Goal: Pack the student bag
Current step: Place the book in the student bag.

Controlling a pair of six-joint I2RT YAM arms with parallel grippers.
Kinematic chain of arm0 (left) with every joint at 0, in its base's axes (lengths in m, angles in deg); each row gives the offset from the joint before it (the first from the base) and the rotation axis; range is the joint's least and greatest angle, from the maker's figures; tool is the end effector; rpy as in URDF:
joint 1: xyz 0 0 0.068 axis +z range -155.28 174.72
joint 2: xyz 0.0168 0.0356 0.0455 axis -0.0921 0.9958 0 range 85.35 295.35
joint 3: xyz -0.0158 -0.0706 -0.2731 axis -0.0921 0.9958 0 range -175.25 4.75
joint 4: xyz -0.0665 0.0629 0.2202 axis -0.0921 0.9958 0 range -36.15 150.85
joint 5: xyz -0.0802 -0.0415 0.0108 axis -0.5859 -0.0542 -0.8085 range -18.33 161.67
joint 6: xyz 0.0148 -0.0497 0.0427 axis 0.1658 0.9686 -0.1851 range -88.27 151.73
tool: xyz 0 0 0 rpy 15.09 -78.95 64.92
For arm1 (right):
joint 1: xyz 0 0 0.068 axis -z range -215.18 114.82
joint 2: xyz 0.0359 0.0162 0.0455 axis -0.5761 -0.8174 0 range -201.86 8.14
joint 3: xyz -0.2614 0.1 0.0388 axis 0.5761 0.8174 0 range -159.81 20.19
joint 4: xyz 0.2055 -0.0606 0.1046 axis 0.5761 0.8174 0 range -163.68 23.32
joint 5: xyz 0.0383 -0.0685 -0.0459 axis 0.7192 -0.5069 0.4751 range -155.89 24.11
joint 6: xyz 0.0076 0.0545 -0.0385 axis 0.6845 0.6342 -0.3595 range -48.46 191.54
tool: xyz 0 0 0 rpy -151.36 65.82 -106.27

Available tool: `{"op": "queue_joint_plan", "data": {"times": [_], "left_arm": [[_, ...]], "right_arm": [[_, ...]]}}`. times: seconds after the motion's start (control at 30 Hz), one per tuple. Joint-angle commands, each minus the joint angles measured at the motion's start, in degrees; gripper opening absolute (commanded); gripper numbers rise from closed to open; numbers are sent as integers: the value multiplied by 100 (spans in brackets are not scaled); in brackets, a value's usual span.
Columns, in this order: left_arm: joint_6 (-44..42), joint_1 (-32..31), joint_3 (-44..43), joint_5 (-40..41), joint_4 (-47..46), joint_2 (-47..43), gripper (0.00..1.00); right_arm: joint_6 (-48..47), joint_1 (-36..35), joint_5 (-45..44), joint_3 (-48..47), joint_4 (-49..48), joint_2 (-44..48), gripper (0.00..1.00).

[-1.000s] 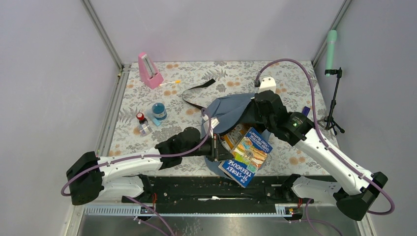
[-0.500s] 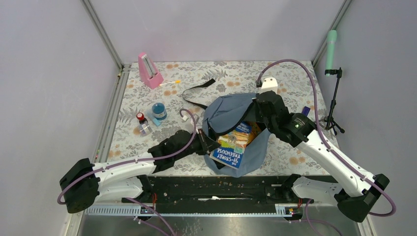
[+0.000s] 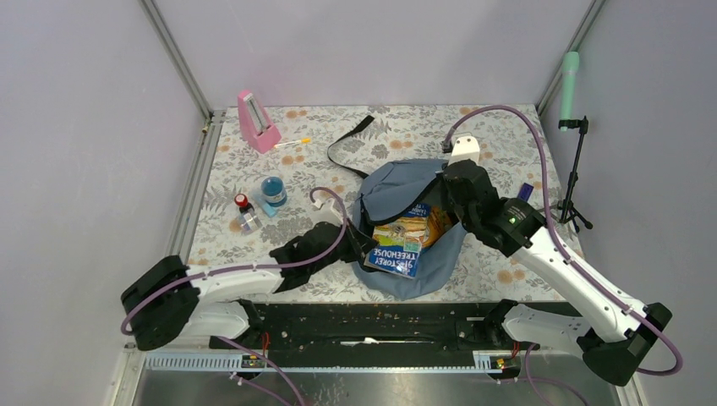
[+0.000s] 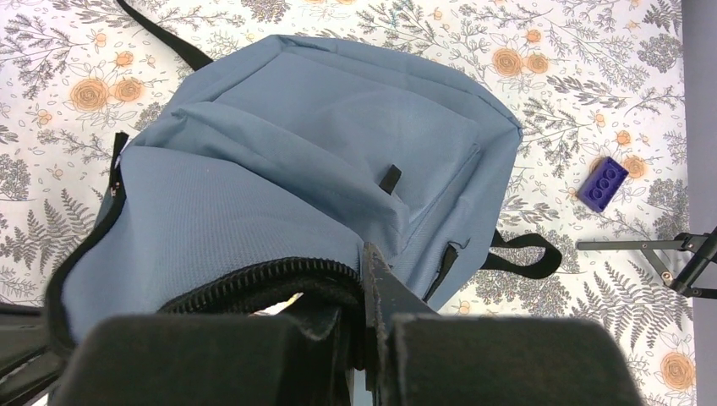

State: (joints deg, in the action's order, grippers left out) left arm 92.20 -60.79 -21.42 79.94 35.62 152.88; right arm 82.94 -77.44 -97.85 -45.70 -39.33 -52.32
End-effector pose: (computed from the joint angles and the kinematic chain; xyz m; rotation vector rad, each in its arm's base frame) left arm 0.1406 -0.1911 0.2163 -0.1971 2.1574 -1.1285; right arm 0.1694 0.1156 0.3746 -0.2030 1.9832 0.0212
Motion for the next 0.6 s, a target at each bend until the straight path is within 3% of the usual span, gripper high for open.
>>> {"op": "queue_joint_plan", "data": {"times": [0.0, 0.1, 0.13, 0.27, 0.33, 0.57], "left_arm": [[9, 47, -699, -327, -811, 741, 0], [-221, 43, -946, -418, -782, 1060, 1], [-371, 44, -1038, -351, -639, 1072, 8], [-1066, 44, -1321, 20, 127, 797, 54], [-1415, 40, -1410, 76, 426, 628, 68], [-3111, -248, -1443, -537, 674, 265, 84]], "right_arm": [[87, 35, -55, -74, -605, 219, 0], [81, 40, -9, -65, -612, 248, 0], [76, 41, 2, -51, -605, 265, 0], [24, 41, -21, 12, -610, 360, 0], [20, 40, -53, 51, -606, 392, 0], [7, 40, -41, 85, -606, 365, 0]]}}
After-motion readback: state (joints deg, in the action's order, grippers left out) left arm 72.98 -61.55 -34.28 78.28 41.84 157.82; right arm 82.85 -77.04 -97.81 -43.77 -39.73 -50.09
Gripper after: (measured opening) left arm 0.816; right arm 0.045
